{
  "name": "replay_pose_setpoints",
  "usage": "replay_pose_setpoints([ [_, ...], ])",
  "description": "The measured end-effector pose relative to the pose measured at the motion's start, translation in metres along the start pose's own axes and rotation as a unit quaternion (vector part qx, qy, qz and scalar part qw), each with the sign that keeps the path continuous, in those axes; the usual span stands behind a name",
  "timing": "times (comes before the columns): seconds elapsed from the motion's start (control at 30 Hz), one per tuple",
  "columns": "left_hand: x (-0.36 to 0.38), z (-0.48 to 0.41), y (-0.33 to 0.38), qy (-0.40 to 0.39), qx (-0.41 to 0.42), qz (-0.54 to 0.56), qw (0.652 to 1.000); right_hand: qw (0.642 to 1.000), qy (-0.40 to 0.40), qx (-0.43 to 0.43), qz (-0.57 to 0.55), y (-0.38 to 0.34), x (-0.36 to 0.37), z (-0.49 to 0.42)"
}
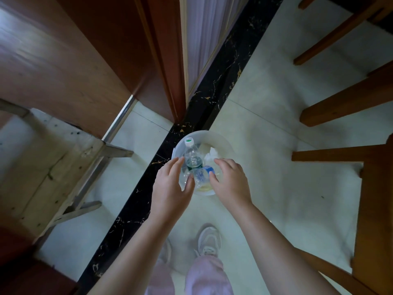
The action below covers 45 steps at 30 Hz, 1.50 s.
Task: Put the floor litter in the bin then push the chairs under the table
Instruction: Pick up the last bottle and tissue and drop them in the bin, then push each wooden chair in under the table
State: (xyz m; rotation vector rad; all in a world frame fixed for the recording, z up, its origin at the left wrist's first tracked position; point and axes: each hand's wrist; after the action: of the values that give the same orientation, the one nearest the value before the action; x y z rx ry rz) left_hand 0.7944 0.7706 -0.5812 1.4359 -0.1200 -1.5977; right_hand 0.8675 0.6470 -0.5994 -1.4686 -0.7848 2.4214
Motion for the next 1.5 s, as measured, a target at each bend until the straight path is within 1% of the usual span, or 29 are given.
replay_pose_setpoints([
  [0.17, -0.038, 0.017, 0.028, 0.026, 0.065, -0.068, 0.995, 0.996, 0.041, -0.058, 0.051, -0.033, -0.032, 0.025],
  [0.27, -0.064, 0.029, 0.047, 0.030, 0.101, -0.091, 0.990, 0.994, 0.067, -0.065, 0.064, -0.055, -0.056, 0.045],
  [0.5, -0.133, 0.073, 0.101, 0.064, 0.158, -0.119, 0.978, 0.986, 0.143, -0.073, 0.049, -0.110, -0.127, 0.107],
  [0.67, -0.179, 0.105, 0.150, 0.077, 0.173, -0.046, 0.981, 0.971, 0.216, -0.094, 0.039, -0.152, -0.192, 0.152],
  [0.9, -0.242, 0.141, 0.229, 0.120, 0.278, -0.030, 0.952, 0.945, 0.301, -0.101, 0.083, -0.186, -0.282, 0.221],
  [0.97, -0.255, 0.154, 0.255, 0.122, 0.310, -0.028, 0.943, 0.938, 0.321, -0.090, 0.096, -0.191, -0.305, 0.243],
  [1.1, -0.271, 0.189, 0.291, 0.100, 0.375, -0.045, 0.921, 0.918, 0.377, -0.061, 0.106, -0.203, -0.343, 0.288],
  [1.33, -0.292, 0.237, 0.307, 0.061, 0.455, -0.084, 0.884, 0.894, 0.431, -0.001, 0.121, -0.225, -0.369, 0.369],
  [1.43, -0.299, 0.250, 0.317, 0.050, 0.486, -0.077, 0.869, 0.888, 0.440, 0.022, 0.128, -0.230, -0.374, 0.393],
  [1.5, -0.302, 0.259, 0.323, 0.044, 0.493, -0.066, 0.866, 0.885, 0.447, 0.034, 0.125, -0.231, -0.377, 0.407],
])
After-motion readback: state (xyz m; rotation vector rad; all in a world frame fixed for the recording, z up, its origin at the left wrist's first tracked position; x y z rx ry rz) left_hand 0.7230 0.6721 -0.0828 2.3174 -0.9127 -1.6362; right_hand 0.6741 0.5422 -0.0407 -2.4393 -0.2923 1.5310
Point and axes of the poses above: each hand's wrist, its own z-axis away from the middle knuckle, its own x-axis out of the palm, y = z × x, and after that the axes turned 1 degree about -x, right-handed
